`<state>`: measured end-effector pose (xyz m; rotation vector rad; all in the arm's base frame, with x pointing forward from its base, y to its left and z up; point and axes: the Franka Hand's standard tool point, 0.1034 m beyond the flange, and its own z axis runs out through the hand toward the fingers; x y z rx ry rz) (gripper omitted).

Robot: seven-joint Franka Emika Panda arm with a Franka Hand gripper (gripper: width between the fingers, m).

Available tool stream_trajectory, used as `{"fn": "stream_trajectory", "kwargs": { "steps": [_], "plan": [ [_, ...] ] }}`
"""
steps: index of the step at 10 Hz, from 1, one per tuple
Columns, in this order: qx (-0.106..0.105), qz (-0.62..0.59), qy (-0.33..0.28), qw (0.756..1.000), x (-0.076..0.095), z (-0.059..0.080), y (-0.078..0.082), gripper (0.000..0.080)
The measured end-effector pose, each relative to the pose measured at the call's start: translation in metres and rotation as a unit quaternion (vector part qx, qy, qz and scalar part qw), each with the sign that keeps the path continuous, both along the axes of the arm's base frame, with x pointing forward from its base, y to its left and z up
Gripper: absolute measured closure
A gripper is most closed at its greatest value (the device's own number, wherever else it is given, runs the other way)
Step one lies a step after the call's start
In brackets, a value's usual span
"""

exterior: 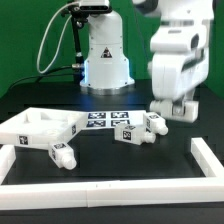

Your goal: Assemble one leg

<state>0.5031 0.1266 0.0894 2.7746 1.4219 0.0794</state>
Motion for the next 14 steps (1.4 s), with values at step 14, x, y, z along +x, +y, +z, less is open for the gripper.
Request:
{"fn": "stream_trajectory", "kwargs": {
  "steps": [14],
  "plan": [
    [0.053,-0.073,-0.005,0.996,-0.095,-0.079,0.066,0.0329]
  ]
}}
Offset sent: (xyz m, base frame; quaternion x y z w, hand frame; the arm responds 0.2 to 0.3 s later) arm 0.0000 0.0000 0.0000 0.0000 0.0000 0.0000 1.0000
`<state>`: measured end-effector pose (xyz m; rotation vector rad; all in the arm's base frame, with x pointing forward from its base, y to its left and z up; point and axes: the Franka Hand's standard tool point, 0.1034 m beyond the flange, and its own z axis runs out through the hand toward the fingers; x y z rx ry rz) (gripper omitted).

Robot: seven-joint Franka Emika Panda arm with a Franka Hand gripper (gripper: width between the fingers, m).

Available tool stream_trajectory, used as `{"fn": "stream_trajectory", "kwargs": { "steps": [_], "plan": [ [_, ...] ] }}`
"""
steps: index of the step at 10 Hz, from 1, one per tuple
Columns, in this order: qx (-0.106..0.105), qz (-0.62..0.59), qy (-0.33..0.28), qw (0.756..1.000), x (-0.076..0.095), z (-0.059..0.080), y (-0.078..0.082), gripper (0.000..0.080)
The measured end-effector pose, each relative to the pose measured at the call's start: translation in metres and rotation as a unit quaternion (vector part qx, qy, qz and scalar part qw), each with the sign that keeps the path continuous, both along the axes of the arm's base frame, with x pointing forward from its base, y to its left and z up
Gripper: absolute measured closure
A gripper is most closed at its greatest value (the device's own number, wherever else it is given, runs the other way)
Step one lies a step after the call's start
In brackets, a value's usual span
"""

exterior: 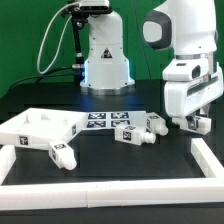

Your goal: Assemble one leg

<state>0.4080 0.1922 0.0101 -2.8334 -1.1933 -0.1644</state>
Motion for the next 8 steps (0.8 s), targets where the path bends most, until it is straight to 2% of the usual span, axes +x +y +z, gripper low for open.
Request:
{"fn": "stream_trajectory", "kwargs": {
  "steps": [1,2,3,4,5,6,7,8],
  "plan": [
    [-0.008,0.003,0.01,1.0,0.0,0.002,-0.004,0.0329],
    [-0.022,0.002,0.015,1.0,0.008,0.022,-0.011,0.0192],
    [-0.033,0.0,0.012,0.999,0.016,0.047,-0.019,0.0163],
    [-0.049,0.033,0.018,0.998,0.028,0.07,-0.039,0.0163],
    [-0.058,0.053,0.02,0.997,0.048,0.087,-0.066,0.0152],
    [-0.058,0.081,0.01,0.995,0.065,0.092,-0.094,0.015],
    [-0.062,0.114,0.009,0.992,0.072,0.088,-0.126,0.015],
    [-0.061,0.126,0.0,0.99,0.074,0.08,-0.15,0.015]
  ]
}}
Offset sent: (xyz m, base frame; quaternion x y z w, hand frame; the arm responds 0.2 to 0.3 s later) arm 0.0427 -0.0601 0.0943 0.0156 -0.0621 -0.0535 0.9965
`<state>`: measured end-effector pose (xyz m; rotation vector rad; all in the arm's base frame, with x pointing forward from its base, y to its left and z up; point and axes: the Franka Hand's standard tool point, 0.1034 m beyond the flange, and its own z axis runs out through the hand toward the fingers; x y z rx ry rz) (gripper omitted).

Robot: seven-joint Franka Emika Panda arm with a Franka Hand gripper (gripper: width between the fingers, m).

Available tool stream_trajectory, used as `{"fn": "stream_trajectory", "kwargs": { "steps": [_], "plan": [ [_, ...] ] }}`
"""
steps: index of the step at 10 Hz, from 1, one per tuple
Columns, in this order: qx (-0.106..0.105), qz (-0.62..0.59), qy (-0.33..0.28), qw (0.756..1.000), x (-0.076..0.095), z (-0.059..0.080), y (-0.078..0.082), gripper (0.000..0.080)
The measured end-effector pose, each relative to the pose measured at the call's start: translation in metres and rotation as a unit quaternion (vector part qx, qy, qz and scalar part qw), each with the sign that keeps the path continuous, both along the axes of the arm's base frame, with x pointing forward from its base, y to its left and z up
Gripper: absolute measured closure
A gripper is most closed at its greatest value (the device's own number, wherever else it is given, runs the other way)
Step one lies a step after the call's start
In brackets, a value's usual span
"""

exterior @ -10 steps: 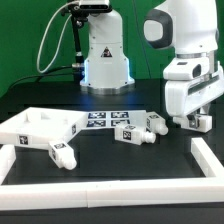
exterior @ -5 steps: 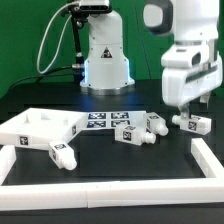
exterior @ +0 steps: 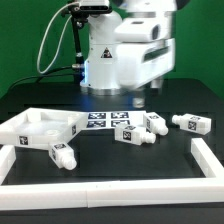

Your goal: Assemble one leg

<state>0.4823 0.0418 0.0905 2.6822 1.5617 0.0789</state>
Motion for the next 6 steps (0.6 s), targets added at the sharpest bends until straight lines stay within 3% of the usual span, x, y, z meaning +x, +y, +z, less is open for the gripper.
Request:
{"fn": "stream_trajectory", "kwargs": {
  "steps": [1,4,6],
  "plan": [
    [0.004,0.002,-0.011,1.0,-0.003,-0.01,-0.013,0.015],
    [0.004,-0.008,-0.003,1.0,-0.006,-0.012,-0.011,0.015],
    [0.004,-0.007,0.016,1.0,-0.018,-0.03,-0.015,0.015]
  ]
}}
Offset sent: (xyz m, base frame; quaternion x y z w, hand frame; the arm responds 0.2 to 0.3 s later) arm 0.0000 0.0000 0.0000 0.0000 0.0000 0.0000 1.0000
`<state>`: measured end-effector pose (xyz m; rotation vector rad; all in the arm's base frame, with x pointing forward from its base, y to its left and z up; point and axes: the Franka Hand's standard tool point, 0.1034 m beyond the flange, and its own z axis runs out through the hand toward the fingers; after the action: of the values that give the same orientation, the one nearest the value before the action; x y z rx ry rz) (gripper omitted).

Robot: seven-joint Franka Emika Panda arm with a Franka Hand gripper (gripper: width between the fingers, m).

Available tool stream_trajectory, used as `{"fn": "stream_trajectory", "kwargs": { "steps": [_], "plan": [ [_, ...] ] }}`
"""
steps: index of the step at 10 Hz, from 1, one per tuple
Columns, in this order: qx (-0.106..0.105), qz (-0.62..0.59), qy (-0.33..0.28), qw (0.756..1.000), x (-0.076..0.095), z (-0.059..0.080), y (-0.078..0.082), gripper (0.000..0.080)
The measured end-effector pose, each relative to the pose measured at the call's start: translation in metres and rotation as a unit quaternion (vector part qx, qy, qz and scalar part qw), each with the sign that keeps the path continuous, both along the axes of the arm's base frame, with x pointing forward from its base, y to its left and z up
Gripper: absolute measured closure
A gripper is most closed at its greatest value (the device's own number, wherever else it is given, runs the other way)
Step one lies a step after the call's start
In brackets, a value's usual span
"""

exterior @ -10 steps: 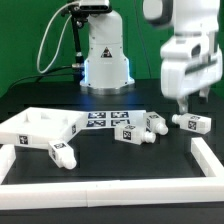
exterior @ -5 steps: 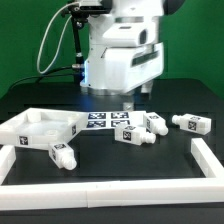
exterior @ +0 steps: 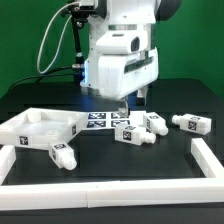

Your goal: Assemble one leg

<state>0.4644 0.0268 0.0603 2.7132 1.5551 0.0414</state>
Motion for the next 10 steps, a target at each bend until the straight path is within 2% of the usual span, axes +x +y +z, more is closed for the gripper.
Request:
{"fn": "stream_trajectory", "kwargs": {
  "steps": [2,4,5,6,7,8,10],
  "plan": [
    [0.005,-0.005,0.009,1.0,-0.015,-0.031,-0.01,0.015],
    [0.012,-0.003,0.002,1.0,-0.017,-0.051,-0.008,0.015],
    [0.013,-0.006,0.003,1.0,-0.016,-0.054,-0.013,0.0273],
    [0.013,-0.007,0.003,1.0,-0.016,-0.054,-0.013,0.0273],
    [0.013,-0.007,0.004,1.0,-0.016,-0.054,-0.013,0.0412],
    [0.013,-0.007,0.004,1.0,-0.017,-0.055,-0.013,0.0515],
    [0.011,-0.005,0.006,1.0,-0.023,-0.053,-0.016,0.0514]
  ]
}}
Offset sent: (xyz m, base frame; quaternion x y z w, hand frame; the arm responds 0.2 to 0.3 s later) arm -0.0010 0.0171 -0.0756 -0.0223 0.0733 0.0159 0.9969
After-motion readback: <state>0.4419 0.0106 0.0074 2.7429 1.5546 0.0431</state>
